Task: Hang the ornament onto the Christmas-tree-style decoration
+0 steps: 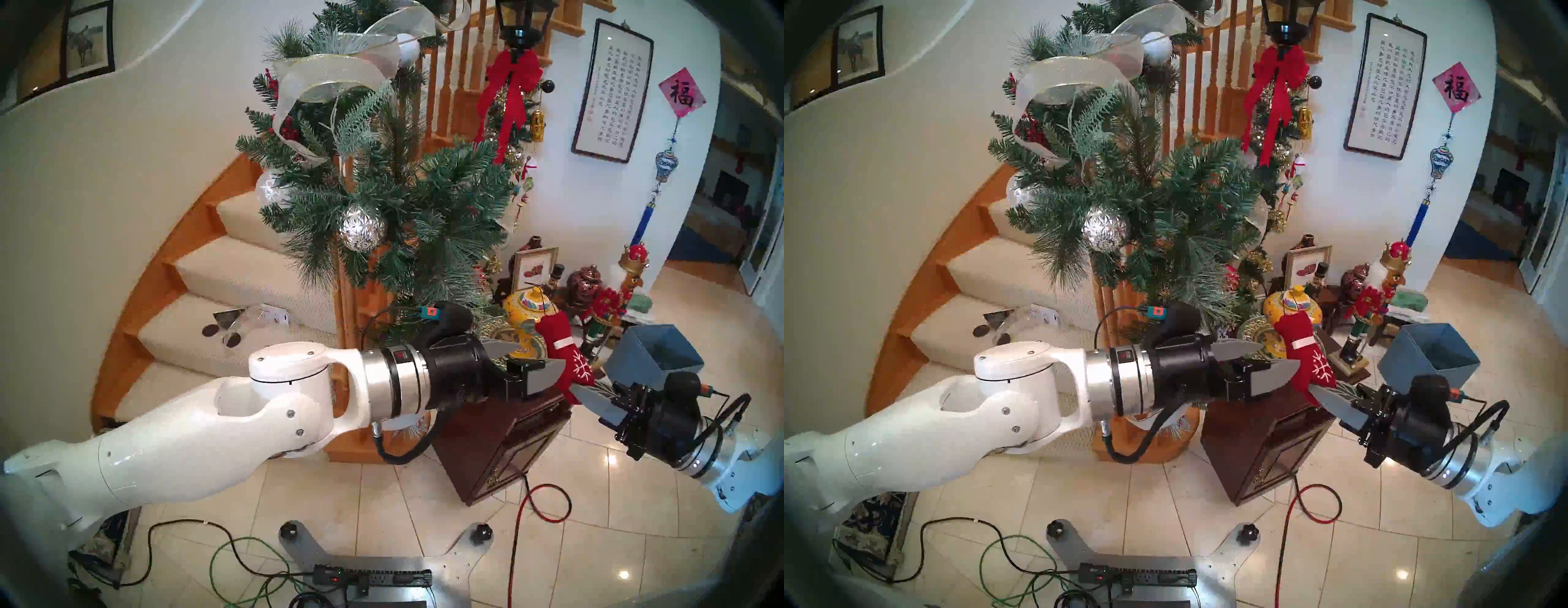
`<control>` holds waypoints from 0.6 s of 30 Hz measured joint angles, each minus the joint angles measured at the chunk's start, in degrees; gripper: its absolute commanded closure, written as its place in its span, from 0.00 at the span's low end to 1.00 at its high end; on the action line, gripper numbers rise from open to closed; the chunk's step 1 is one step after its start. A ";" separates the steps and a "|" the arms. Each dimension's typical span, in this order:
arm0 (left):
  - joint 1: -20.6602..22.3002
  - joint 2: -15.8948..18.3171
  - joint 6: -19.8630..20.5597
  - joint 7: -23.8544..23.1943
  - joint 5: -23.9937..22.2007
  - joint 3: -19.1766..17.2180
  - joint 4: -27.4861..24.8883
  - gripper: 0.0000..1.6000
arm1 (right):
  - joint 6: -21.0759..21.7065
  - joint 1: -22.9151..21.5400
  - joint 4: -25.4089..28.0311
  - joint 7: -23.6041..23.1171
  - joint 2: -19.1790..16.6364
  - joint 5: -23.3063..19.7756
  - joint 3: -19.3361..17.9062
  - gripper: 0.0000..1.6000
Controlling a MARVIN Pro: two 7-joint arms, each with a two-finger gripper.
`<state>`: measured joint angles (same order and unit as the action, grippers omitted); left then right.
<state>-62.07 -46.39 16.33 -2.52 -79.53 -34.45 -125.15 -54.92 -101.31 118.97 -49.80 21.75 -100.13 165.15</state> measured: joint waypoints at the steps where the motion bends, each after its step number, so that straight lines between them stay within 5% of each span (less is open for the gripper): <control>1: 0.02 -0.22 -0.01 0.33 -0.11 -0.01 -0.01 0.00 | 0.00 0.06 0.06 0.00 0.00 0.10 0.00 1.00; 18: 0.14 -3.27 -0.24 5.62 -1.93 -0.17 0.72 0.00 | 0.00 0.69 0.73 0.00 -0.12 2.02 0.00 1.00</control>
<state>-61.93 -49.66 16.09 3.11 -81.46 -34.62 -124.43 -54.92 -100.62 119.69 -49.79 21.63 -98.12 165.15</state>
